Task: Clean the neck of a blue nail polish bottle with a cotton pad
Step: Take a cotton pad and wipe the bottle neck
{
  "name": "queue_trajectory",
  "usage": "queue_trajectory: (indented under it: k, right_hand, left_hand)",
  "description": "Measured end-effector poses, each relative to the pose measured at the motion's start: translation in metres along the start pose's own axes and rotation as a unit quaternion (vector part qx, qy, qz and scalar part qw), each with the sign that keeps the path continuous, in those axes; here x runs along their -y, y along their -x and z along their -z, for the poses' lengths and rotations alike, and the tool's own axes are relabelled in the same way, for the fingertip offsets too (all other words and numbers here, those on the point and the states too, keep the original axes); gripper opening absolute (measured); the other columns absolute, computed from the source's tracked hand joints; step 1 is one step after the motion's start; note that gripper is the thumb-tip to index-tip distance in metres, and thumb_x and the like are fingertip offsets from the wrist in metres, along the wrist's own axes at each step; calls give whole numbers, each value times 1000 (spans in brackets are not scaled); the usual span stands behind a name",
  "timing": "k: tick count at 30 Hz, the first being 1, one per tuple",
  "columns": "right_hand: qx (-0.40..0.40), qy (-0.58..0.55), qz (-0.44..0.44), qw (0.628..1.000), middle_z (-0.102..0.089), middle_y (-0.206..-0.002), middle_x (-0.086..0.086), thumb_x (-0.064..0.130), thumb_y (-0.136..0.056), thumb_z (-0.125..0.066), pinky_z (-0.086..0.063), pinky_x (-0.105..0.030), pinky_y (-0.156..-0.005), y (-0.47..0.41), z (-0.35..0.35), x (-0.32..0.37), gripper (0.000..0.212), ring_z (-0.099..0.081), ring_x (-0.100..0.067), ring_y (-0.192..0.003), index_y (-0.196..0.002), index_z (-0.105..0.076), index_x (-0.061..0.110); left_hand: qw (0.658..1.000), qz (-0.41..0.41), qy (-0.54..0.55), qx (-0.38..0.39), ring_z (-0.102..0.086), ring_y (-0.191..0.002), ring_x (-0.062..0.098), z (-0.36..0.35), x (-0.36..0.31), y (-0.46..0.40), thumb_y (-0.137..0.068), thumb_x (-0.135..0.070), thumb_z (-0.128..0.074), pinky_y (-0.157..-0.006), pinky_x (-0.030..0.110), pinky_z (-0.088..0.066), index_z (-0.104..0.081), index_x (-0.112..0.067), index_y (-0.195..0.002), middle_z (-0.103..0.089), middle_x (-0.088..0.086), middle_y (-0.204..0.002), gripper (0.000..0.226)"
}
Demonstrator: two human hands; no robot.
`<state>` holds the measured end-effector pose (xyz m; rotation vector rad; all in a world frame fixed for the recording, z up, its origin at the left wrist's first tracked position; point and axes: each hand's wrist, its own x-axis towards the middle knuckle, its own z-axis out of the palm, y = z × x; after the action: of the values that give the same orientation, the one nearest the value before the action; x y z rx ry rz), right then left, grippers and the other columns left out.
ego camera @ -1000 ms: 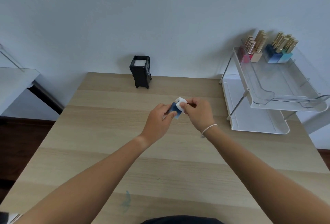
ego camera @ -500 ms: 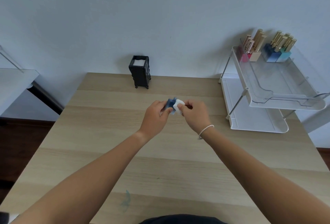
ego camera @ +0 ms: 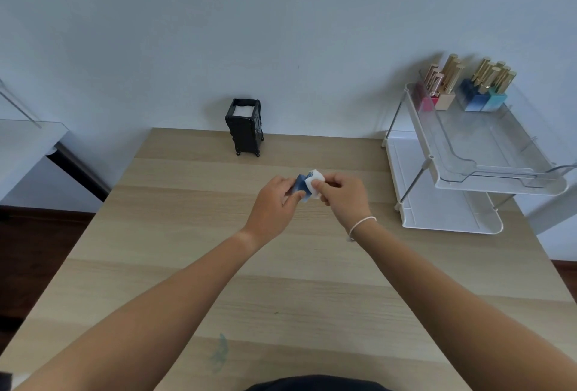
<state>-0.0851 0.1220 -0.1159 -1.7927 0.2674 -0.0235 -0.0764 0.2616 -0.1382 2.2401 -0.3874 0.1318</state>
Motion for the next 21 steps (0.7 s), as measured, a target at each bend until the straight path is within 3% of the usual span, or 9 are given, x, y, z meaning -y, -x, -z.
queue_trajectory:
  k: [5, 10, 12, 17, 21]
  right_hand:
    - [18, 35, 25, 999, -55, -61, 6, 13, -83, -62, -39, -18, -57, -2, 2, 1, 10, -46, -6, -56, -88, -69, 7]
    - [50, 84, 49, 994, -53, -60, 6, 13, -84, -60, -37, -19, -56, -4, 7, 0, 11, -43, -6, -55, -86, -69, 7]
    - [61, 93, 49, 993, -53, -60, 6, 12, -84, -59, -36, -19, -54, -5, 9, -1, 9, -42, -6, -54, -81, -67, 10]
    - [86, 96, 44, 991, -49, -57, 6, 11, -85, -57, -35, -19, -54, -7, 9, 0, 9, -41, -8, -53, -78, -64, 12]
    - [91, 95, 36, 991, -51, -62, 3, 11, -86, -56, -39, -24, -61, -11, 10, -1, 10, -43, -11, -58, -84, -66, 8]
  left_hand:
    - [1000, -18, 8, 23, -52, -80, 24, 5, 1, 2, -90, -13, -51, -73, 31, -41, -61, -3, -104, -58, 17, -87, 19]
    - [997, -34, 41, 48, -47, -72, 3, 13, 2, 4, -89, -10, -53, -68, 8, -36, -62, -10, -106, -49, -9, -77, 19]
    - [997, -34, 45, 58, -48, -71, -1, 14, 3, 6, -89, -10, -53, -68, 5, -35, -61, -10, -108, -47, -13, -77, 20]
    - [996, -35, 54, 68, -47, -71, -9, 17, 5, 8, -90, -10, -52, -67, 4, -36, -62, -12, -105, -46, -14, -76, 18]
    - [994, -24, 64, 82, -48, -72, -4, 19, 4, 10, -90, -11, -53, -68, 5, -36, -62, -11, -105, -50, -9, -78, 18]
